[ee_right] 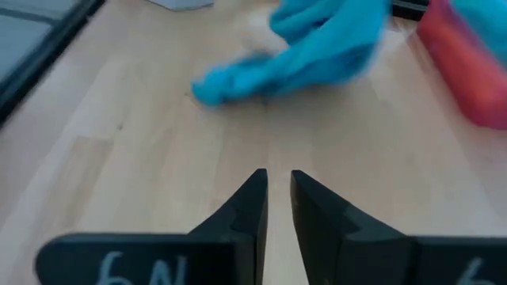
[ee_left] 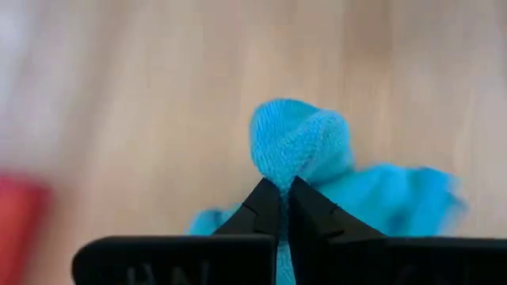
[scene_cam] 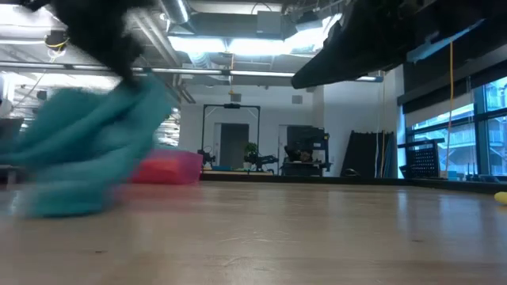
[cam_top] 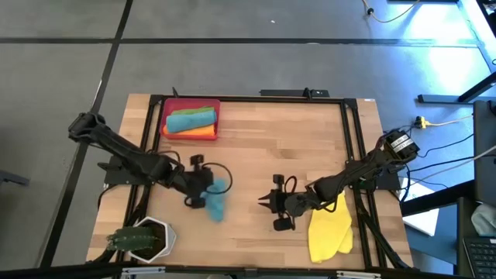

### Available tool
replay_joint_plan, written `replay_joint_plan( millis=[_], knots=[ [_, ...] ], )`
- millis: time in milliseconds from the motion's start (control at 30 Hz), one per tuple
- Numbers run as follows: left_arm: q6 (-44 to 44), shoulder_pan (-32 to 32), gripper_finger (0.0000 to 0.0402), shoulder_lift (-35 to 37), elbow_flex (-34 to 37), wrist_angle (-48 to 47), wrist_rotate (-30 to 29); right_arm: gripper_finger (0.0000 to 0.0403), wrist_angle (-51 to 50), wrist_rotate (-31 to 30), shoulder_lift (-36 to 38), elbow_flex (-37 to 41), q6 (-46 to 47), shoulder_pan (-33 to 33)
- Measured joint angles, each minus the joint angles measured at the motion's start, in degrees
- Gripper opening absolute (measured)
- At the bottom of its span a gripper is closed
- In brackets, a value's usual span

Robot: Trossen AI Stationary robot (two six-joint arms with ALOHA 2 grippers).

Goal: Roll microfiber towels into tight, uniform cylinder then place into a basket
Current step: Fold the blue microfiber towel

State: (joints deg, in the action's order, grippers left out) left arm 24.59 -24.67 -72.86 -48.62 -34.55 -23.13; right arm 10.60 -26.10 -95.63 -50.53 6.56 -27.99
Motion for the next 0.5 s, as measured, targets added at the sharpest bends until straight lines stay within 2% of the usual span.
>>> replay_joint_plan(
  millis=[67, 167, 267, 367, 433, 500],
  knots=[
    [-5.64, 0.95, 0.0002, 0.00, -3.96, 2.33, -3.54, 0.0060, -2.86, -2.24, 1.44, -0.55, -0.61, -0.33],
    [-15.88, 1.69, 0.0001, 0.00, -10.60, 5.22, -10.18, 0.0060, -11.70, -10.29, 7.01, -1.37, 2.29, -1.96],
    [-27.74, 1.61, 0.0001, 0.00, -15.46, 10.11, -20.72, 0.0060, -19.41, -19.62, 13.80, -1.38, 5.92, -5.63],
    [-41.52, 2.01, 0.0000, 0.02, -16.95, 20.20, -29.64, 0.0060, -20.68, -28.21, 19.12, 0.30, 8.17, -10.66],
    [-49.04, 3.26, 0.0000, 0.00, -16.83, 27.41, -30.56, 0.0060, -21.13, -32.43, 21.19, 2.51, 9.13, -13.64],
    [-53.29, 5.29, 0.0000, -0.23, -16.13, 33.95, -27.58, 0.0060, -21.41, -36.26, 22.42, 4.66, 10.58, -15.81]
  ],
)
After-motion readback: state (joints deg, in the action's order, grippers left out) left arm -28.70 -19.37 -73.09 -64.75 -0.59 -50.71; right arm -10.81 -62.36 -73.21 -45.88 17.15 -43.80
